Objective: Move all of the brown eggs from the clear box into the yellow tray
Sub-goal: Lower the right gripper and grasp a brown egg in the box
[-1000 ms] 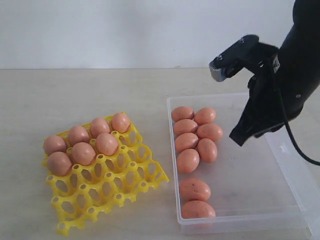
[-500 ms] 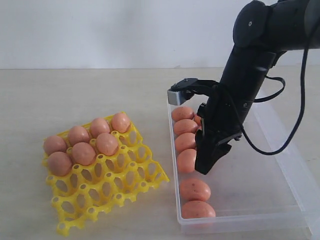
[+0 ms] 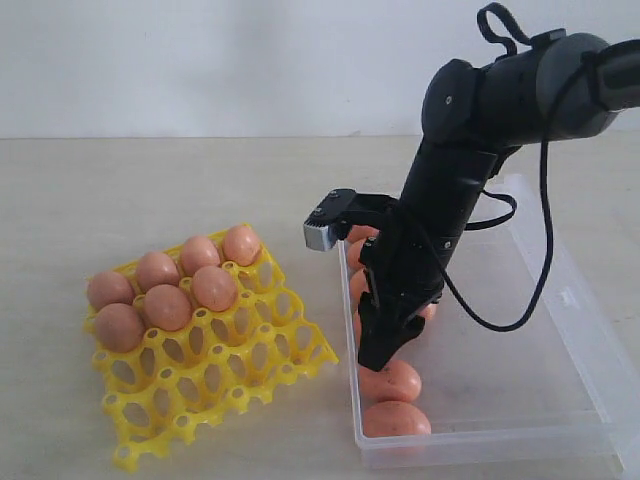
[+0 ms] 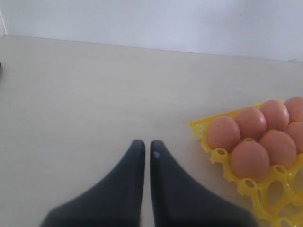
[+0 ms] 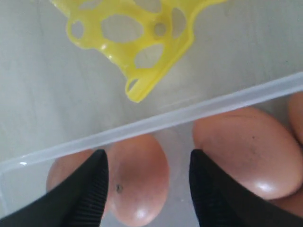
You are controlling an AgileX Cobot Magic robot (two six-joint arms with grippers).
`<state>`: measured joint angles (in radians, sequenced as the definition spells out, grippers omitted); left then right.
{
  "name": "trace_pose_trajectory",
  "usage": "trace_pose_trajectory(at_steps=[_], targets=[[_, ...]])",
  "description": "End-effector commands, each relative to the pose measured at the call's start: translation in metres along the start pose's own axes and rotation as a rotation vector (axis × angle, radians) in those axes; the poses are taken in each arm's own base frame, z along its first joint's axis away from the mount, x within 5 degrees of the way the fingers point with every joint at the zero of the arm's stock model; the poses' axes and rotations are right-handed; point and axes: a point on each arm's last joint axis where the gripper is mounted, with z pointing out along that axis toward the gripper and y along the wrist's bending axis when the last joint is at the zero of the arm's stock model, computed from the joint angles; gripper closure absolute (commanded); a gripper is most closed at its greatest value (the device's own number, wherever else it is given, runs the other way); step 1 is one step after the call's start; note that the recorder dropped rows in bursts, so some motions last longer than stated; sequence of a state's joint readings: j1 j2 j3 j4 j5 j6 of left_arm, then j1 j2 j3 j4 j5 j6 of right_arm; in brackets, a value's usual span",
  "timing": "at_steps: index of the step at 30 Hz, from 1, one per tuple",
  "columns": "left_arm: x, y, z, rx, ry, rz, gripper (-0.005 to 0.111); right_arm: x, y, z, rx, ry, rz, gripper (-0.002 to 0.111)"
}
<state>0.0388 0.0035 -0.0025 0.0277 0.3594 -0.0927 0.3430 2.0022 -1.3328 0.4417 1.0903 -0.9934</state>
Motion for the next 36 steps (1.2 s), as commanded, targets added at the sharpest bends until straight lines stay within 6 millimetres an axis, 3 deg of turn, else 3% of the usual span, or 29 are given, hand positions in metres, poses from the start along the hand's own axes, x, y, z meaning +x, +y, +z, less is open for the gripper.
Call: trace_pose_trajectory(at_steps=[1,11,14,17,18,30,36], targets=[[0.000,0.000,0.000,-0.002,-0.005,0.002,0.103,0.002,-0.005,0.010,0.004,0.042,-0.030,0.060],[0.000,0.000,0.000,-0.002,-0.005,0.002,0.103,0.008,-0.014,0.036,-0.046,0.099,-0.001,0.062],[0.000,0.000,0.000,-0.002,-0.005,0.002,0.103,0.008,-0.015,0.038,-0.049,0.099,0.003,0.078],[0.000,0.000,0.000,-0.002,-0.005,0.002,0.103,0.008,-0.015,0.038,-0.049,0.099,0.003,0.105],[0.000,0.000,0.000,-0.002,-0.005,0.002,0.103,0.008,-0.015,0.038,-0.049,0.098,0.009,0.108],[0.000,0.000,0.000,-0.002,-0.005,0.002,0.103,0.007,-0.013,0.035,-0.045,0.088,0.123,0.108],[0.000,0.000,0.000,-0.002,-0.005,0.002,0.103,0.001,-0.003,0.003,0.024,0.029,0.142,0.108]])
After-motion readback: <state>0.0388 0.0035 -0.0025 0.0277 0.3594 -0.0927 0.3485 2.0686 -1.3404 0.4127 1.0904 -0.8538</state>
